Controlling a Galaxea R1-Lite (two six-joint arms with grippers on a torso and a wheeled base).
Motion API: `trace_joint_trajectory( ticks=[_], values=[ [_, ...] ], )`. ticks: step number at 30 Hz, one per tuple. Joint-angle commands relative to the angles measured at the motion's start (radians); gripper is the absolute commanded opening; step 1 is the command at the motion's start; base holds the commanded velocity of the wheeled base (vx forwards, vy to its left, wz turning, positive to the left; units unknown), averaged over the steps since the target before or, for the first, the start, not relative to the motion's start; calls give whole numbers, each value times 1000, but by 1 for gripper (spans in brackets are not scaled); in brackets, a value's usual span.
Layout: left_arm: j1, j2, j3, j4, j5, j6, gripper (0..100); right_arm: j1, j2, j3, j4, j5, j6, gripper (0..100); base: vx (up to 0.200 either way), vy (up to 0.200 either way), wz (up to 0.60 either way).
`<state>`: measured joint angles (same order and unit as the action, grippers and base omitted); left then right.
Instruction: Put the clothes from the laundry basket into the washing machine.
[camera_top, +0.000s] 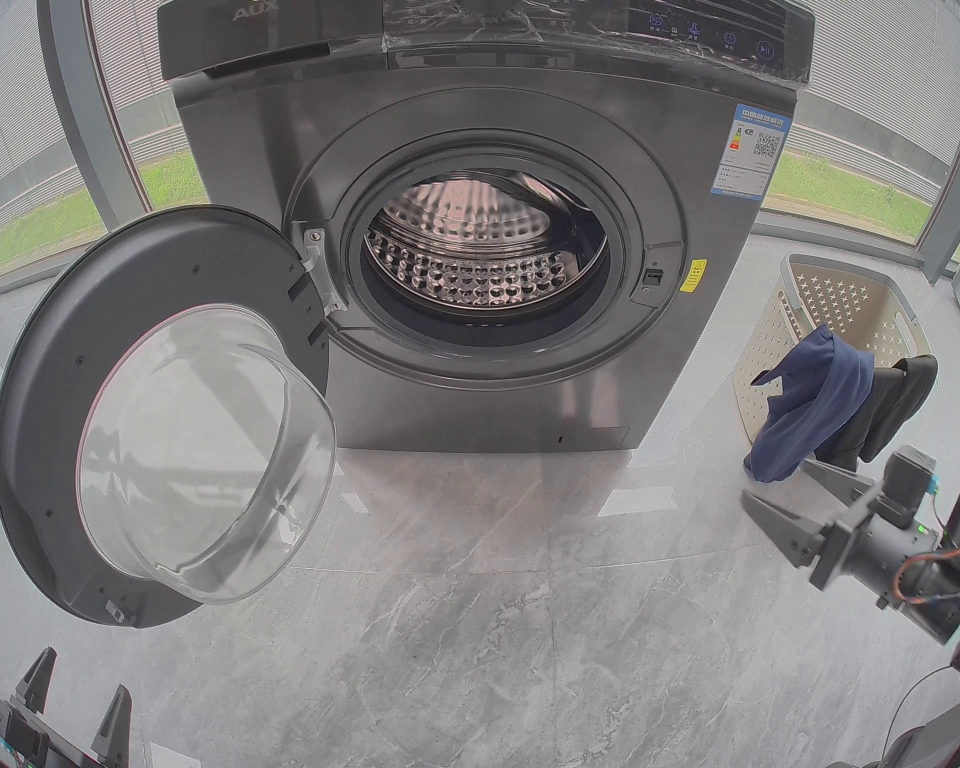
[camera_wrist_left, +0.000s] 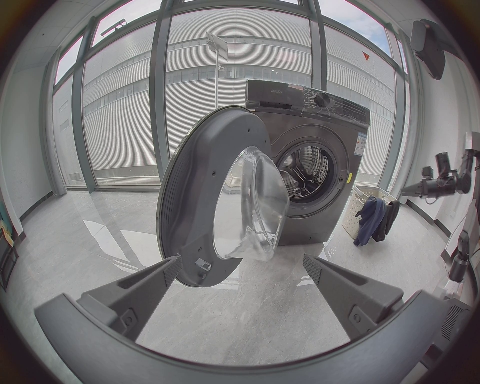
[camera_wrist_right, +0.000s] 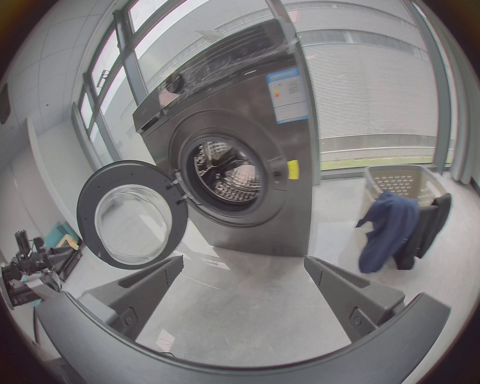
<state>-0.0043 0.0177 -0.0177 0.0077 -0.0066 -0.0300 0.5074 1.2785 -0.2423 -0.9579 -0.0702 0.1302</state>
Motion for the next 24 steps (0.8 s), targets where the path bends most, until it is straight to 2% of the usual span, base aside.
trace_joint_trajectory(
  ticks=[1, 2, 3, 5, 7, 9, 13, 17, 18, 20, 22, 24],
  values=[
    [0, -16, 16, 0, -1, 1, 100, -185, -321, 242, 2, 6, -29, 100, 0, 0, 0],
    [0, -16, 16, 0, -1, 4, 100, -244, -426, 242, 103, 12, -9, 100, 0, 0, 0],
    [0, -16, 16, 0, -1, 4, 100, -250, -436, 242, 114, 13, -9, 100, 0, 0, 0],
    [0, -15, 16, 0, -1, 4, 100, -310, -670, 242, 327, 43, -26, 100, 0, 0, 0],
    [0, -16, 16, 0, -3, 5, 100, -340, -785, 241, 467, 70, -49, 100, 0, 0, 0],
    [0, -16, 16, 0, -3, 2, 100, -379, -877, 241, 548, 90, -60, 100, 0, 0, 0],
    [0, -16, 16, 0, -3, 4, 100, -418, -990, 242, 639, 139, -55, 100, 0, 0, 0],
    [0, -15, 16, 0, -3, 2, 100, -431, -1105, 242, 781, 167, -50, 100, 0, 0, 0],
    [0, -15, 16, 0, -3, 2, 100, -431, -1105, 242, 781, 167, -50, 100, 0, 0, 0],
    [0, -16, 16, 0, -3, 2, 100, -432, -1200, 242, 892, 178, -47, 100, 0, 0, 0],
    [0, -15, 16, 0, -3, 2, 100, -449, -1217, 242, 903, 187, -50, 100, 0, 0, 0],
    [0, -15, 16, 0, -3, 2, 100, -500, -1249, 241, 910, 231, -66, 100, 0, 0, 0]
  ],
)
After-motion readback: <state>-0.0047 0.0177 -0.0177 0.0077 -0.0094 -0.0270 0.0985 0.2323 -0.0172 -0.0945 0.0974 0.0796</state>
